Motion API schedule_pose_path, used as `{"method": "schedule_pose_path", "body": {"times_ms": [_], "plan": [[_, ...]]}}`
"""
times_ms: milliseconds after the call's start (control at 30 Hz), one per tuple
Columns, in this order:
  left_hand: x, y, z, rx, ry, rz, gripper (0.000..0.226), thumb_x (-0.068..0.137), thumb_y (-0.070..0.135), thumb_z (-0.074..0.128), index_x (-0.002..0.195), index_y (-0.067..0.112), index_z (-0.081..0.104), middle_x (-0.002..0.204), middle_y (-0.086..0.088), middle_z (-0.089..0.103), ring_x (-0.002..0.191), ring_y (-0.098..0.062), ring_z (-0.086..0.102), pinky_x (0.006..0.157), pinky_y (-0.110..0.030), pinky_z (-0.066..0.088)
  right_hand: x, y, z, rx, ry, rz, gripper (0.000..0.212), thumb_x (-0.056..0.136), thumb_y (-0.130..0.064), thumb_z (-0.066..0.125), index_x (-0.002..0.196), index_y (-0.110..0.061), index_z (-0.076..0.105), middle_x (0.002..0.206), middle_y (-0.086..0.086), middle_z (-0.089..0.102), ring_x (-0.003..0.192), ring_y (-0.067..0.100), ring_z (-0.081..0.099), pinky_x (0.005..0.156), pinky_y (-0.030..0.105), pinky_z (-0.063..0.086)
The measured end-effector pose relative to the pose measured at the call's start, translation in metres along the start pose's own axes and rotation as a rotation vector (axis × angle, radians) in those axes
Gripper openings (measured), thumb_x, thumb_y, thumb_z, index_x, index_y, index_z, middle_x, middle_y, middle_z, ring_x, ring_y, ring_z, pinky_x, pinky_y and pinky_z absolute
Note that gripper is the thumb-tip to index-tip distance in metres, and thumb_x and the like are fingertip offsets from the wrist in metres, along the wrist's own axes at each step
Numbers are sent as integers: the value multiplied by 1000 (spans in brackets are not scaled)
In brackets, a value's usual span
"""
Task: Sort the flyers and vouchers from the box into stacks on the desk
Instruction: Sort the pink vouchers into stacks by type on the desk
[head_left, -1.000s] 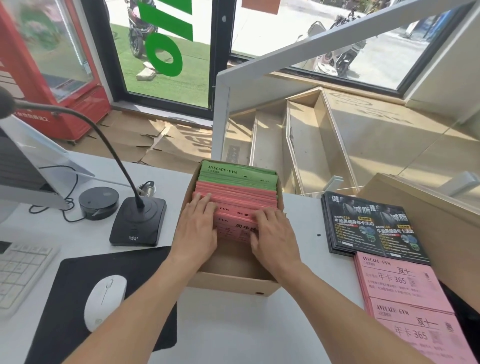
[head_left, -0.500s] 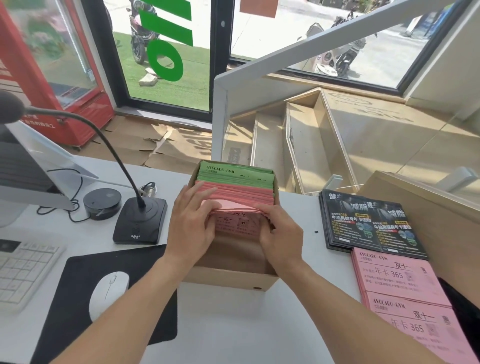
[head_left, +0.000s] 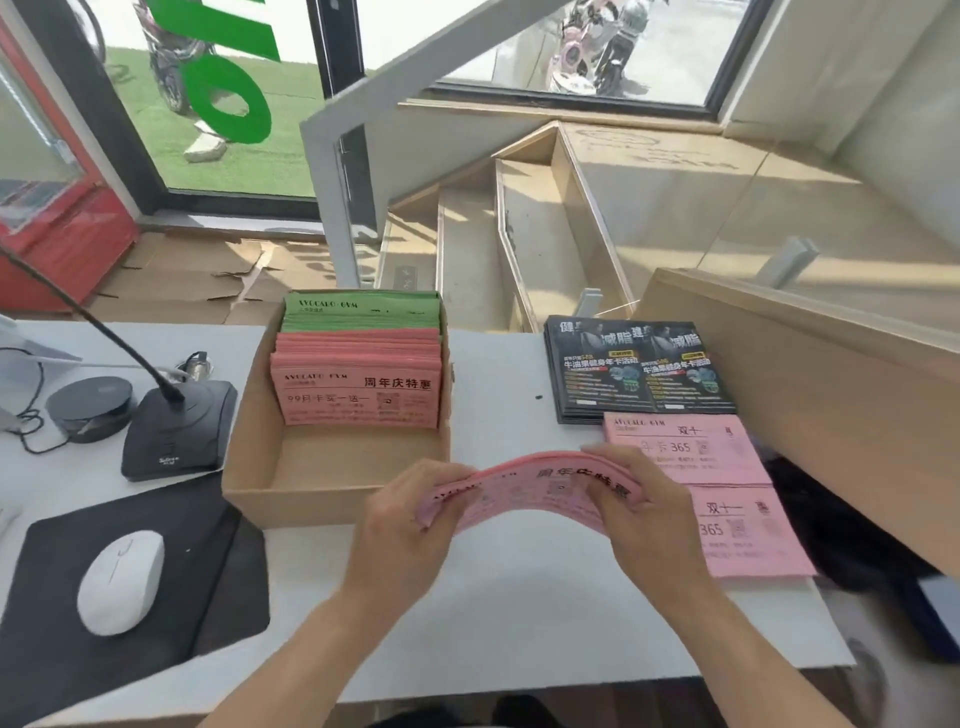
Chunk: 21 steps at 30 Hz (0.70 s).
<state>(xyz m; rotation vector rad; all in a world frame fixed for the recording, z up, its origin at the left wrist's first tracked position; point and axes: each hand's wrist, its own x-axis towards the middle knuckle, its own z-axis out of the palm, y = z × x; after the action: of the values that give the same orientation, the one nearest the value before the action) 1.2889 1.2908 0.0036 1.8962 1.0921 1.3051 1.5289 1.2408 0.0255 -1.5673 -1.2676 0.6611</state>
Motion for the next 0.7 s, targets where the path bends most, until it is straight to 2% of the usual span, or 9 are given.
{"method": "schedule_pose_path", "body": {"times_ms": [133, 233, 333, 467, 600, 700], "plan": [[-48, -7, 23, -9, -47, -238, 30, 88, 20, 74, 103, 45, 67, 93, 22, 72, 87, -5, 68, 70, -24, 54, -34, 25, -16, 14, -125, 118, 38, 87, 2, 71, 101, -34, 72, 95, -21, 74, 96, 1, 67, 78, 15, 51], [-73, -9, 24, 17, -14, -398, 53, 85, 4, 77, 97, 55, 66, 90, 24, 72, 88, -2, 67, 75, -19, 51, -50, 42, -9, -65, -225, 83, 34, 89, -7, 73, 101, -38, 71, 100, -24, 71, 101, -1, 65, 82, 20, 52], [-86, -7, 23, 65, 0, -412, 42, 84, 1, 78, 97, 41, 71, 100, 24, 71, 100, -2, 65, 86, -21, 50, -56, 57, -2, -174, -258, -40, 31, 88, -12, 74, 105, -37, 68, 107, -23, 65, 107, 1, 62, 89, 22, 51], [-96, 1, 25, 45, 52, -436, 37, 88, 0, 72, 108, 31, 70, 122, 21, 66, 120, -1, 58, 99, -20, 46, -60, 71, -6, -292, -257, -233, 36, 85, -8, 75, 110, -33, 68, 126, -21, 57, 121, -2, 52, 97, 16, 44], [-109, 8, 32, 44, 120, -487, 33, 94, 7, 66, 116, 33, 66, 129, 23, 61, 125, 0, 53, 98, -19, 46, -66, 77, -10, -338, -233, -335, 39, 90, -9, 70, 118, -36, 67, 132, -17, 58, 117, -13, 48, 91, 8, 43], [-116, 14, 36, 31, 99, -568, 29, 98, 13, 62, 111, 38, 65, 114, 25, 66, 109, 1, 58, 88, -18, 46, -72, 81, -10, -214, -215, -273, 40, 93, -5, 65, 119, -35, 68, 119, -21, 62, 106, -6, 59, 82, 14, 51]]}}
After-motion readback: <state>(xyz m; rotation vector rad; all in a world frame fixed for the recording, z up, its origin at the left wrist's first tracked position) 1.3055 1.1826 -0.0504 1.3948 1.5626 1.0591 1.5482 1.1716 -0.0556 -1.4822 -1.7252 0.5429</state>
